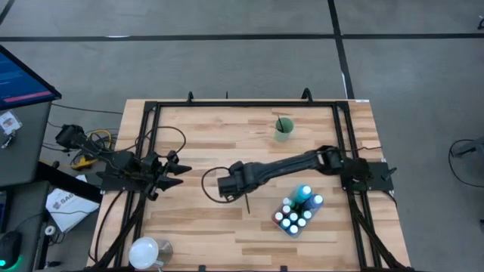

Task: Pick & Place Paint Supplies
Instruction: Put the black paint brush into the green cup

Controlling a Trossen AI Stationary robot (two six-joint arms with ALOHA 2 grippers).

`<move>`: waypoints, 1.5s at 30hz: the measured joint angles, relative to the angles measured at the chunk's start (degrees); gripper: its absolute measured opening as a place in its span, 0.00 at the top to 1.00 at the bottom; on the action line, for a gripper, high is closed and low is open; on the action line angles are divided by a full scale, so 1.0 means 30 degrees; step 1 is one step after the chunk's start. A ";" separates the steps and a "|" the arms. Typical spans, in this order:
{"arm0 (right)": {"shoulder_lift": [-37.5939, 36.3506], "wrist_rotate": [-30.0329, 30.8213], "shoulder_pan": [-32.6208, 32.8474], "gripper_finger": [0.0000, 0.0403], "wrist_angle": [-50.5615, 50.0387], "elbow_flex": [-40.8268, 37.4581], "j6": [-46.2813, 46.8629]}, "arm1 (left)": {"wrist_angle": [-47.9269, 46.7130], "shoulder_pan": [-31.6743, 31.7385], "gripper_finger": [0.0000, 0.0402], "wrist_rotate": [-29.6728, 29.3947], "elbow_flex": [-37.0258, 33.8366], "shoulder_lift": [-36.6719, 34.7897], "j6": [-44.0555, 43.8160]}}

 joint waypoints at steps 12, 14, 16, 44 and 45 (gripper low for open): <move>0.1260 -0.0451 -0.1542 0.43 0.0471 -0.0184 -0.2005 | 0.0000 0.0000 0.67 0.0000 0.0004 0.0000 -0.0003; 0.1270 -0.0496 -0.1798 0.44 0.0762 -0.0189 -0.2560 | 0.0000 0.0000 0.67 0.0000 0.0001 0.0000 -0.0003; 0.1249 -0.0726 -0.1986 0.45 0.0763 -0.0175 -0.2756 | 0.0000 0.0000 0.67 0.0000 0.0004 0.0000 -0.0003; 0.2971 -0.3304 -0.1818 0.98 0.1199 -0.0126 -0.4859 | 0.0000 0.0000 0.67 0.0000 0.0001 0.0051 -0.0003; 0.2798 -0.3168 -0.1817 0.98 0.1305 -0.0193 -0.5142 | 0.0000 0.0000 0.67 0.0000 -0.0003 0.0051 -0.0003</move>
